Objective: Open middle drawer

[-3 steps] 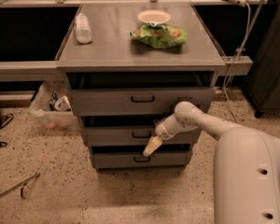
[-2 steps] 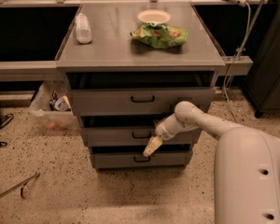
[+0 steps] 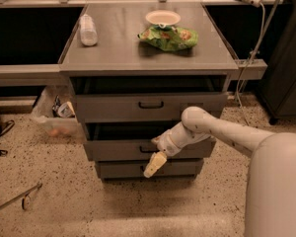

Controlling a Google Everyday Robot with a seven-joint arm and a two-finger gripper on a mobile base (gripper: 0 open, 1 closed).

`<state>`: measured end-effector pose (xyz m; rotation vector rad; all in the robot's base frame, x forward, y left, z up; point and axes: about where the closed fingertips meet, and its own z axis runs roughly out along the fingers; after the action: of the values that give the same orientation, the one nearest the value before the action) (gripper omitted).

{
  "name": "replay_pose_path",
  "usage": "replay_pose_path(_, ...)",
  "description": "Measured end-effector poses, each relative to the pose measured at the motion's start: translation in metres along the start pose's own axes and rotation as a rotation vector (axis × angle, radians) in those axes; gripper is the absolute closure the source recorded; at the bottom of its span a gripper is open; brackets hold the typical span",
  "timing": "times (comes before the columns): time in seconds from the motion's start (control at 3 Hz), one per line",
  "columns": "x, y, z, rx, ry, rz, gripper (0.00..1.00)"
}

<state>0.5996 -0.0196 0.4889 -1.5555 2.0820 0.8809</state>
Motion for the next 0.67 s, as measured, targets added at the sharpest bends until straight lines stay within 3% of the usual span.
replay_pose_path(0.33,0.0,0.0,0.0,0.0,0.0,0.0,0.0)
replay_pose_path(0.67,-0.002,-0.014,-0.006,0.076,0.018,-0.032,0.0)
